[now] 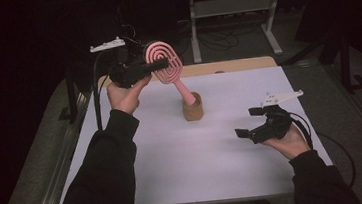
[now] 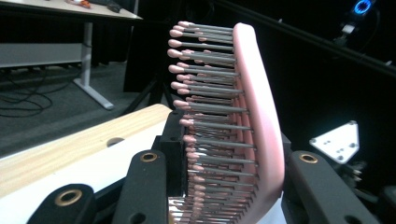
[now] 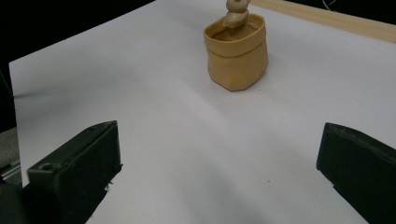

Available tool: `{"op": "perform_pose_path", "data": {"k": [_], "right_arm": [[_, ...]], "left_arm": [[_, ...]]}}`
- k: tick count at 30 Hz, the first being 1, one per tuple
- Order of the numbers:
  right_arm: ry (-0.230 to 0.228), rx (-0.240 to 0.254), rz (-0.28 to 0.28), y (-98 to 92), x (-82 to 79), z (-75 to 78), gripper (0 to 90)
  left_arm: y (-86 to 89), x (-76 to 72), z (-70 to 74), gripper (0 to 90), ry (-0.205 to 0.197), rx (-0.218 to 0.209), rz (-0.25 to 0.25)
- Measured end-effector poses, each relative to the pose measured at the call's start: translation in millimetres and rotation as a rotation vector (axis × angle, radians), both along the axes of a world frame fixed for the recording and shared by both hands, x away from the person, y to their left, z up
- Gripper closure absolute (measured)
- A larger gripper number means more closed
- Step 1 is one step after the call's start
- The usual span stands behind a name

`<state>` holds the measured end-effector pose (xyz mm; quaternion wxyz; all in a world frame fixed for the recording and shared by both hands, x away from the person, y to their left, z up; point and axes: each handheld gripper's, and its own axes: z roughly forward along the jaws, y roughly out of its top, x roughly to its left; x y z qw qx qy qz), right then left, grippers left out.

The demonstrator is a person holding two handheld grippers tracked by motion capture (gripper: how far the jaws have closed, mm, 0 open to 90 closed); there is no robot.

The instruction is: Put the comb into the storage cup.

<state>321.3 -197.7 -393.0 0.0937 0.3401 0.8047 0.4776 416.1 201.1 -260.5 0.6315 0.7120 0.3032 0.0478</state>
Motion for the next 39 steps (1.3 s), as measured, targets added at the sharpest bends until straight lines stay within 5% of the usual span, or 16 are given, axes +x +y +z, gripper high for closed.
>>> {"op": "perform_pose_path", "data": {"k": [12, 23, 39], "right_arm": [[-0.015, 0.037, -0.038, -20.4, -15.0, -16.3, 0.0], [-0.011, 0.055, -0.056, -32.6, -22.1, -26.3, 0.0], [-0.014, 0.058, -0.066, -36.6, -24.2, -32.7, 0.0]], "left_arm": [[-5.1, 15.6, 4.2, 62.0, -0.045, 0.019, 0.023], [-6.3, 33.1, -6.3, 61.9, -0.029, 0.054, 0.063], [-28.0, 42.3, -26.1, 61.9, -0.004, 0.122, 0.045]]}}
